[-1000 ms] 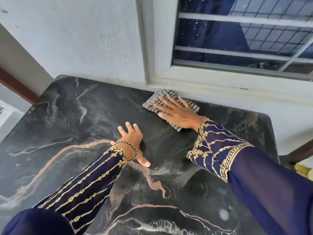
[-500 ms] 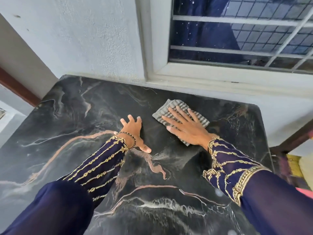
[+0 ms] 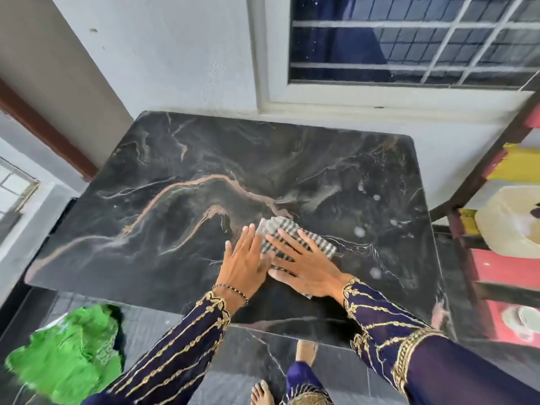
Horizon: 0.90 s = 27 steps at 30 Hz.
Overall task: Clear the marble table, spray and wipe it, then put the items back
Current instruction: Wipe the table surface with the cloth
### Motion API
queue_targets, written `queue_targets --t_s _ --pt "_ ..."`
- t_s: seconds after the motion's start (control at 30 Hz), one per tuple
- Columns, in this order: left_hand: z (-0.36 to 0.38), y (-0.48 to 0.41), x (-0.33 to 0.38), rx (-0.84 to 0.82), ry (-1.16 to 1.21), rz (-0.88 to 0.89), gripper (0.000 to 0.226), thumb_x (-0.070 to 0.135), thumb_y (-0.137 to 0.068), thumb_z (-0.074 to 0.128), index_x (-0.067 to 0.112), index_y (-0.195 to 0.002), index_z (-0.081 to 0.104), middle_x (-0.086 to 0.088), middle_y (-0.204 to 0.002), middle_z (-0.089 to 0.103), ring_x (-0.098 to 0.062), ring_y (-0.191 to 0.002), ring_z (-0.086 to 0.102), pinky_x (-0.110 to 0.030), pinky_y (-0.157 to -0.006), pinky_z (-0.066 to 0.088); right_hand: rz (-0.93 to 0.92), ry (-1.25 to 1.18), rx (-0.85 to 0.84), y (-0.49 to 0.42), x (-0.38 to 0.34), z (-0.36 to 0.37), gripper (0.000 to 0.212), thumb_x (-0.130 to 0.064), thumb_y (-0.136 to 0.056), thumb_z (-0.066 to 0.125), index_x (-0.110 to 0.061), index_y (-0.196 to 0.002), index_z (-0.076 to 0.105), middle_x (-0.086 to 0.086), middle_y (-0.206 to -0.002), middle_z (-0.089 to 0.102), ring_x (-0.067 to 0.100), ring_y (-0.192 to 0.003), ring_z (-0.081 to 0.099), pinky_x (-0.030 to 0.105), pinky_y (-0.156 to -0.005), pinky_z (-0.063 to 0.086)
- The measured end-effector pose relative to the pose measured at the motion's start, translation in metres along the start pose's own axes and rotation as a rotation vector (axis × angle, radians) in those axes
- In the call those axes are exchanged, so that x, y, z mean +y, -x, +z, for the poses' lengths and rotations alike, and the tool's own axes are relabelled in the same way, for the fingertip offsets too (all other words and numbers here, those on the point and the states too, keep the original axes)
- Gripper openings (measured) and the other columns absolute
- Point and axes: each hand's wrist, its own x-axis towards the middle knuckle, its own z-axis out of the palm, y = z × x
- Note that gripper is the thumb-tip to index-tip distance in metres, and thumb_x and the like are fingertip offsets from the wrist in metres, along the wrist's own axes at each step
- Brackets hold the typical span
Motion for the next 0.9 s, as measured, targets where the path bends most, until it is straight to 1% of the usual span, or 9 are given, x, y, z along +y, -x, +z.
queue_targets --t_s 0.07,0.17,0.23,0.33,0.4,0.53,0.67,0.8,0.9 --pt "0.003 0.023 -0.003 -0.022 0.004 -0.02 0.06 0.035 -0.1 0.037 0.016 -0.152 0.015 -0.005 -0.162 0.008 -0.021 -0.15 0.002 -0.053 -0.119 0.011 -0.037 0.037 0.005 0.02 -0.024 0.006 0.055 -0.059 -0.106 0.016 -0.045 -0.159 0.02 -0.012 -0.17 -0.014 0.014 -0.154 -0.024 0.051 -0.125 -0.011" --pt "0.005 0.044 -0.008 -0.038 -0.005 -0.033 0.057 0.034 -0.1 0.037 0.013 -0.15 0.022 -0.007 -0.162 0.01 -0.022 -0.15 0.004 -0.054 -0.119 0.014 -0.084 0.028 -0.002 0.044 -0.05 0.011 0.053 -0.058 -0.106 0.015 -0.046 -0.158 0.02 -0.01 -0.17 -0.011 0.017 -0.155 -0.02 0.052 -0.125 -0.011" --pt "0.006 0.052 -0.009 -0.05 -0.021 -0.031 0.056 0.036 -0.1 0.036 0.011 -0.149 0.024 -0.008 -0.162 0.01 -0.023 -0.15 0.004 -0.053 -0.119 0.012 -0.111 0.025 0.003 0.057 -0.061 0.014 0.051 -0.057 -0.107 0.016 -0.047 -0.157 0.018 -0.007 -0.17 -0.009 0.018 -0.156 -0.018 0.052 -0.125 -0.011" --pt "0.008 0.057 -0.007 -0.049 -0.076 -0.016 0.056 0.039 -0.1 0.034 0.01 -0.148 0.027 -0.01 -0.161 0.013 -0.024 -0.15 0.007 -0.051 -0.119 0.011 -0.147 0.028 0.017 0.078 -0.067 0.017 0.05 -0.055 -0.108 0.019 -0.049 -0.158 0.013 -0.005 -0.17 -0.006 0.018 -0.156 -0.017 0.048 -0.124 -0.017" --pt "0.01 0.058 -0.005 -0.048 -0.106 -0.007 0.057 0.041 -0.1 0.033 0.01 -0.147 0.028 -0.01 -0.16 0.015 -0.024 -0.15 0.009 -0.051 -0.119 0.012 -0.163 0.027 0.035 0.093 -0.067 0.019 0.051 -0.053 -0.109 0.022 -0.048 -0.159 0.014 -0.007 -0.171 -0.006 0.017 -0.156 -0.016 0.044 -0.122 -0.021" --pt "0.014 0.056 -0.001 -0.098 -0.117 -0.013 0.06 0.047 -0.1 0.029 0.012 -0.149 0.026 -0.009 -0.161 0.014 -0.023 -0.15 0.006 -0.05 -0.119 0.01 -0.154 0.023 0.036 0.121 -0.056 0.026 0.051 -0.054 -0.11 0.02 -0.049 -0.159 0.011 -0.011 -0.171 -0.007 0.015 -0.157 -0.015 0.047 -0.124 -0.013" --pt "0.016 0.05 0.003 -0.12 -0.094 -0.01 0.058 0.044 -0.1 0.03 0.012 -0.148 0.026 -0.009 -0.161 0.013 -0.023 -0.15 0.006 -0.048 -0.12 0.009 -0.148 0.003 0.034 0.128 -0.043 0.027 0.05 -0.056 -0.109 0.019 -0.054 -0.158 0.006 -0.015 -0.171 -0.006 0.013 -0.157 -0.012 0.047 -0.123 -0.01" --pt "0.017 0.038 0.012 -0.126 -0.064 0.021 0.057 0.043 -0.1 0.032 0.01 -0.147 0.028 -0.01 -0.16 0.015 -0.024 -0.15 0.008 -0.048 -0.121 0.01 -0.134 0.011 0.037 0.122 -0.033 0.026 0.049 -0.057 -0.109 0.019 -0.055 -0.157 0.008 -0.015 -0.171 -0.003 0.012 -0.157 -0.009 0.046 -0.123 -0.013" --pt "0.02 0.027 0.019 -0.122 -0.043 0.034 0.055 0.042 -0.101 0.032 0.011 -0.146 0.03 -0.01 -0.16 0.017 -0.024 -0.15 0.01 -0.047 -0.12 0.012 -0.077 -0.035 0.013 0.11 -0.012 0.018 0.05 -0.059 -0.107 0.012 -0.055 -0.157 0.01 -0.018 -0.17 -0.008 0.01 -0.156 -0.015 0.044 -0.122 -0.018"
